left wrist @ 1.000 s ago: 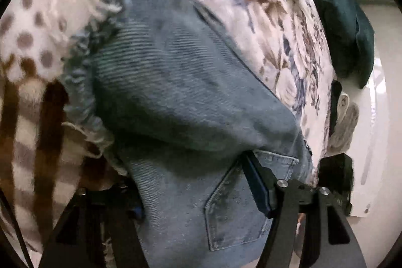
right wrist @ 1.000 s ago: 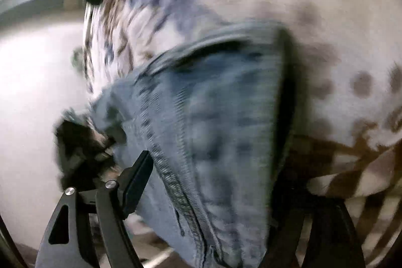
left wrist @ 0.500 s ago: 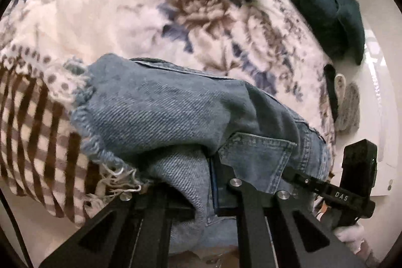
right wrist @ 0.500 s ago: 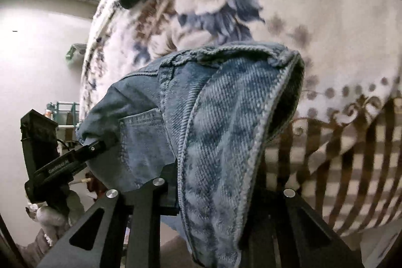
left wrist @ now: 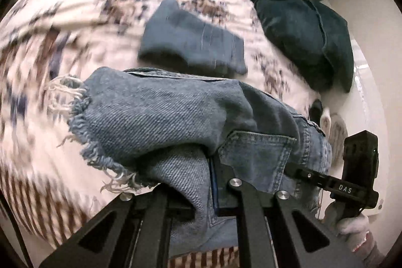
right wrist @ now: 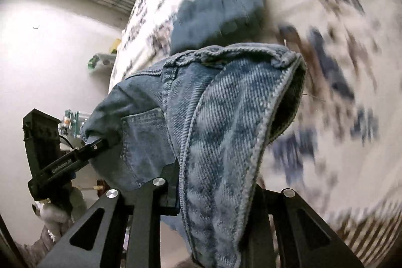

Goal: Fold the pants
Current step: 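Lower the folded shorts onto the quilt with both grippers and smooth them, then open both grippers and release the folded shorts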

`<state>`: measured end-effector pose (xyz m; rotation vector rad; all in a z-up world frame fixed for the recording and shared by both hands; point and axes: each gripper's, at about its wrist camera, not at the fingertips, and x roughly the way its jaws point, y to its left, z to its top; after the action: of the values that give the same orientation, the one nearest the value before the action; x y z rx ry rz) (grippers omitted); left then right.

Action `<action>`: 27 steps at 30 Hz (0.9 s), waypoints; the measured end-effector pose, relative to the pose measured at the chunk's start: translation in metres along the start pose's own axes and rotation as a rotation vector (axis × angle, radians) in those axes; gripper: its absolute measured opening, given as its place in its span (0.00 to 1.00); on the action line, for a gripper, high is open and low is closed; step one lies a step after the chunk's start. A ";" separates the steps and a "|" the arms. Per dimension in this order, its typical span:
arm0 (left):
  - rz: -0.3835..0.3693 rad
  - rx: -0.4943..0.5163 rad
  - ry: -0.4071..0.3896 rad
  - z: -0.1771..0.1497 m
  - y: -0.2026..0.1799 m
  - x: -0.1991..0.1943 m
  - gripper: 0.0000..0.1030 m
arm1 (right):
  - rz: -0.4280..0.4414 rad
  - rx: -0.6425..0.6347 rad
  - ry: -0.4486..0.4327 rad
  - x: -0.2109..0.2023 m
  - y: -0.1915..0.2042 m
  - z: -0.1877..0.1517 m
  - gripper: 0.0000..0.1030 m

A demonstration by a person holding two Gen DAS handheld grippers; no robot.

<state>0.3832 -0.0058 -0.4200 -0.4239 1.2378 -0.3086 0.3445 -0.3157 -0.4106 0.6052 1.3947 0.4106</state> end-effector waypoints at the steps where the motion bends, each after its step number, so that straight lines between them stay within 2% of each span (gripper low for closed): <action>1: -0.003 0.006 -0.005 0.017 0.000 0.002 0.06 | 0.000 -0.003 -0.005 0.002 0.004 0.020 0.22; 4: -0.006 0.019 -0.011 0.084 0.004 0.017 0.06 | -0.004 -0.011 -0.022 0.010 0.016 0.088 0.22; 5: -0.012 0.017 -0.009 0.112 0.007 0.027 0.06 | -0.006 -0.009 -0.026 0.017 0.018 0.114 0.22; 8: -0.015 0.013 0.002 0.169 0.014 0.054 0.06 | -0.014 -0.004 -0.030 0.046 0.021 0.187 0.22; 13: 0.008 -0.006 0.061 0.246 0.031 0.118 0.07 | -0.008 0.035 0.007 0.105 -0.006 0.274 0.22; 15: 0.043 0.012 0.098 0.270 0.040 0.154 0.07 | -0.003 0.056 0.032 0.136 -0.026 0.303 0.22; 19: 0.119 0.025 0.191 0.289 0.065 0.218 0.11 | -0.039 0.097 0.104 0.190 -0.068 0.337 0.22; 23: 0.068 -0.031 0.235 0.295 0.090 0.236 0.13 | -0.014 0.125 0.132 0.204 -0.088 0.348 0.24; 24: 0.054 -0.044 0.241 0.296 0.093 0.232 0.14 | -0.014 0.126 0.145 0.204 -0.089 0.349 0.29; 26: 0.074 -0.054 0.219 0.297 0.094 0.216 0.17 | -0.053 0.119 0.182 0.205 -0.086 0.351 0.48; 27: 0.092 -0.058 0.200 0.300 0.095 0.206 0.24 | -0.100 0.092 0.183 0.199 -0.079 0.348 0.66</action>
<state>0.7310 0.0281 -0.5587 -0.3916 1.4597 -0.2414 0.7100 -0.3114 -0.5931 0.5806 1.6187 0.3294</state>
